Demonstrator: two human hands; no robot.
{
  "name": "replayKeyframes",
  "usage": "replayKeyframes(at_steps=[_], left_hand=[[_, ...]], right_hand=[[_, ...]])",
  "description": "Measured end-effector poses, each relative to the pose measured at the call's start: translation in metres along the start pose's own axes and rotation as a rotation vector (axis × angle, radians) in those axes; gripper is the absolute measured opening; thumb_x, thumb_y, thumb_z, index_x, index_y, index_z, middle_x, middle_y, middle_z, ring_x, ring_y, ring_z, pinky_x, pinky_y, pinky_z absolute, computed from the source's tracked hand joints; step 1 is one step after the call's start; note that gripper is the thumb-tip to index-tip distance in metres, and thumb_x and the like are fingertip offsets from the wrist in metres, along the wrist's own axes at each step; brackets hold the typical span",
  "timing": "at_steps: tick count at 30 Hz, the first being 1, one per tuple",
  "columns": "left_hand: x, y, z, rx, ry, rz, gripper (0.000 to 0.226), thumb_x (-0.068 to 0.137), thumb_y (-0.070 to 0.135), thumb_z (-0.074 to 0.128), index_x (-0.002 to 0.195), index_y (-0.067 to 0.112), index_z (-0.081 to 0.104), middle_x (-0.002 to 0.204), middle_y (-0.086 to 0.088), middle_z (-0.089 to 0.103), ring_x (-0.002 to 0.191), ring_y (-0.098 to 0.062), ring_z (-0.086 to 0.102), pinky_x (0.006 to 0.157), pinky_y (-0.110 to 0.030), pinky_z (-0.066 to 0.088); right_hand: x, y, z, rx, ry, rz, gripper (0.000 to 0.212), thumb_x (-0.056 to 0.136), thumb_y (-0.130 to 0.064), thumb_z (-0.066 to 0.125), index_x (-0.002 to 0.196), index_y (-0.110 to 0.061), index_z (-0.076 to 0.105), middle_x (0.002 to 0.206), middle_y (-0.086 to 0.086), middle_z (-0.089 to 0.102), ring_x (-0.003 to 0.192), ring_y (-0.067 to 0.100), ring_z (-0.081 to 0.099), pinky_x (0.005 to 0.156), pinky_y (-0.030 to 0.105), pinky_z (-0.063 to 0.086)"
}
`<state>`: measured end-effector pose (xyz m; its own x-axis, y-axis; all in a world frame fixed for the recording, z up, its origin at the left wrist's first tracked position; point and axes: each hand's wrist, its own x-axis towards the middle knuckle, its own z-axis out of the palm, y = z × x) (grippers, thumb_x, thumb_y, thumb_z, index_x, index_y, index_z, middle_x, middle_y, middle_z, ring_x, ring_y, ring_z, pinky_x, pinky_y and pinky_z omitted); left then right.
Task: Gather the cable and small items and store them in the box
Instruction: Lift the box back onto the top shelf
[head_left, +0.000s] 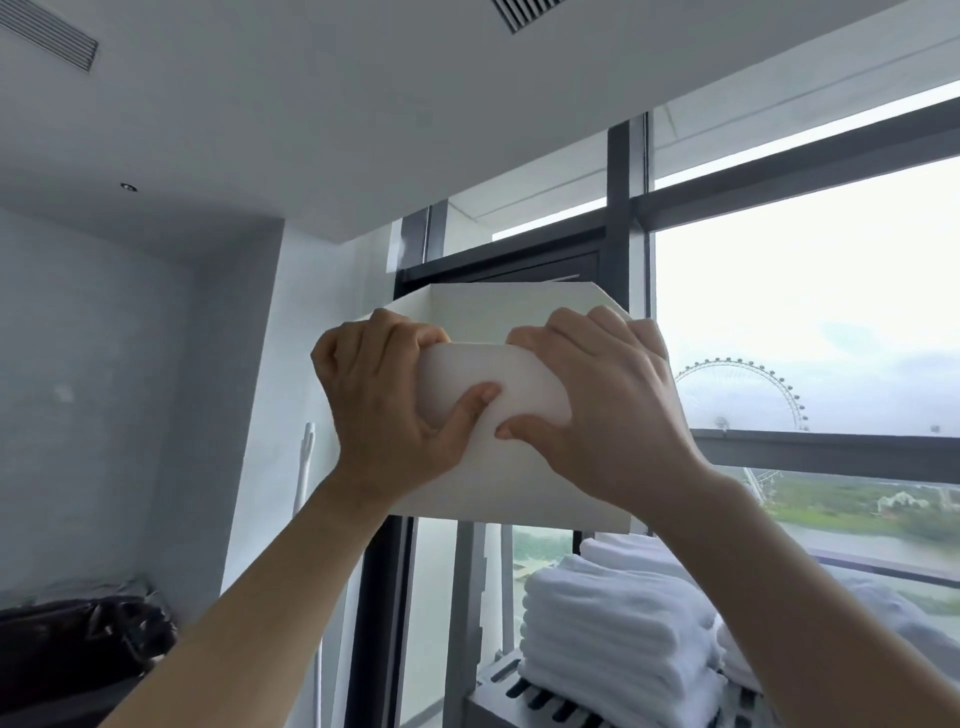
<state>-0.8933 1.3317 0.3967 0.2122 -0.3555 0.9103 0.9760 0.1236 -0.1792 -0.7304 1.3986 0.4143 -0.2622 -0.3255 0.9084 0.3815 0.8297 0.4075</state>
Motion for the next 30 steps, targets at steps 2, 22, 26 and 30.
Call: replayKeyframes(at_steps=[2, 22, 26, 30], left_hand=[[-0.003, 0.0, 0.013, -0.047, -0.025, -0.033, 0.042, 0.073, 0.052, 0.056, 0.083, 0.011, 0.053, 0.084, -0.008, 0.055, 0.084, -0.02, 0.044, 0.084, -0.031, 0.024], [-0.061, -0.019, 0.135, 0.001, -0.433, 0.058, 0.056, 0.098, 0.04, 0.019, 0.145, 0.014, 0.003, 0.153, -0.006, 0.005, 0.143, -0.024, 0.004, 0.113, -0.052, 0.007], [-0.046, -0.023, 0.156, -0.051, -0.471, 0.044, 0.053, 0.098, 0.038, 0.013, 0.144, 0.014, 0.005, 0.153, -0.002, 0.002, 0.143, -0.019, 0.001, 0.114, -0.041, 0.003], [-0.047, -0.023, 0.173, -0.105, -0.51, 0.019, 0.052, 0.098, 0.034, 0.019, 0.144, 0.015, 0.005, 0.154, 0.0, 0.0, 0.143, -0.016, 0.0, 0.116, -0.034, 0.004]], right_hand=[[-0.002, 0.007, 0.002, -0.048, -0.015, 0.005, 0.06, 0.051, -0.045, 0.082, 0.102, -0.021, 0.061, 0.088, -0.005, 0.059, 0.081, 0.012, 0.04, 0.075, 0.028, 0.024], [-0.052, 0.08, 0.094, -0.309, -0.131, -0.046, 0.049, 0.088, -0.022, 0.057, 0.133, -0.012, 0.044, 0.149, 0.009, 0.03, 0.14, 0.027, 0.016, 0.111, 0.048, 0.009], [-0.059, 0.094, 0.112, -0.309, -0.232, -0.017, 0.058, 0.09, -0.039, 0.045, 0.14, -0.01, 0.033, 0.153, 0.006, 0.021, 0.141, 0.022, 0.011, 0.114, 0.045, 0.012], [-0.057, 0.109, 0.12, -0.365, -0.343, -0.013, 0.085, 0.082, -0.056, 0.053, 0.145, -0.011, 0.017, 0.156, 0.006, 0.007, 0.142, 0.023, 0.0, 0.113, 0.044, -0.001]])
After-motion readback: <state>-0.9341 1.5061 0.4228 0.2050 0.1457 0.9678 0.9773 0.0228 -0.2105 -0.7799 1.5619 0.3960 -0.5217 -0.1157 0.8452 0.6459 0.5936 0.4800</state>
